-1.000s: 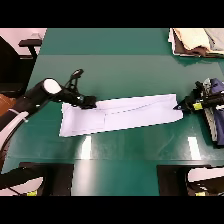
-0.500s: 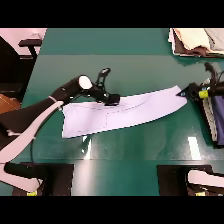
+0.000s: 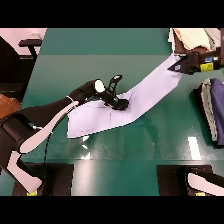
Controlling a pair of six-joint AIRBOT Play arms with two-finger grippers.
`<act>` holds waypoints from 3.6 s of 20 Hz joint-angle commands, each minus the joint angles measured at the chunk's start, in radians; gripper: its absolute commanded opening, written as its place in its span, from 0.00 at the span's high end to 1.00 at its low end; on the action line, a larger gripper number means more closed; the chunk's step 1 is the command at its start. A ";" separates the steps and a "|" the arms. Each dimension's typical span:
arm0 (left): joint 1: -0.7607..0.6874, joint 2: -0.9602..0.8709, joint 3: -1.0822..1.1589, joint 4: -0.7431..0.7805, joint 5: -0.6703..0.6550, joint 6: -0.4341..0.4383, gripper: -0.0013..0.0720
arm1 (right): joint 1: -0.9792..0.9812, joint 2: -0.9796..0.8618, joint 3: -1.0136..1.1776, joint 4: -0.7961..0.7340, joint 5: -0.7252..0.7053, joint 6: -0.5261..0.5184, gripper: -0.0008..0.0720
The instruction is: Fold the shirts.
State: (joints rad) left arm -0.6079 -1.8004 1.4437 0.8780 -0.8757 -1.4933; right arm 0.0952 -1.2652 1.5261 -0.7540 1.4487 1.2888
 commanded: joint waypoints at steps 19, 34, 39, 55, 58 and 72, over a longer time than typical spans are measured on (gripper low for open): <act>0.675 0.864 0.006 0.447 -0.316 0.001 0.95 | 0.853 -0.325 0.050 -0.072 -0.367 -0.010 0.39; 0.620 0.857 -0.026 0.325 -0.317 0.008 0.95 | 0.261 -0.290 -0.459 0.006 -0.345 -0.019 0.18; 0.577 0.857 -0.026 0.325 -0.309 0.008 0.95 | 0.417 -0.487 -0.285 0.135 -0.315 -0.021 0.20; 0.576 0.857 -0.026 0.222 -0.291 0.001 0.95 | 0.015 -0.215 -0.098 -0.142 -0.342 0.084 0.97; 0.576 0.857 -0.042 0.165 -0.242 0.001 0.95 | -0.237 -0.125 -0.098 -0.163 -0.362 0.083 0.97; 0.576 0.762 -0.055 0.080 -0.244 0.009 0.95 | -0.651 -0.230 0.289 -0.069 -0.345 0.052 0.97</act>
State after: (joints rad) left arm -0.0315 -1.0271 1.3895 0.9653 -1.1175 -1.4925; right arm -0.5396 -1.4670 1.7039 -0.8276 1.0630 1.3434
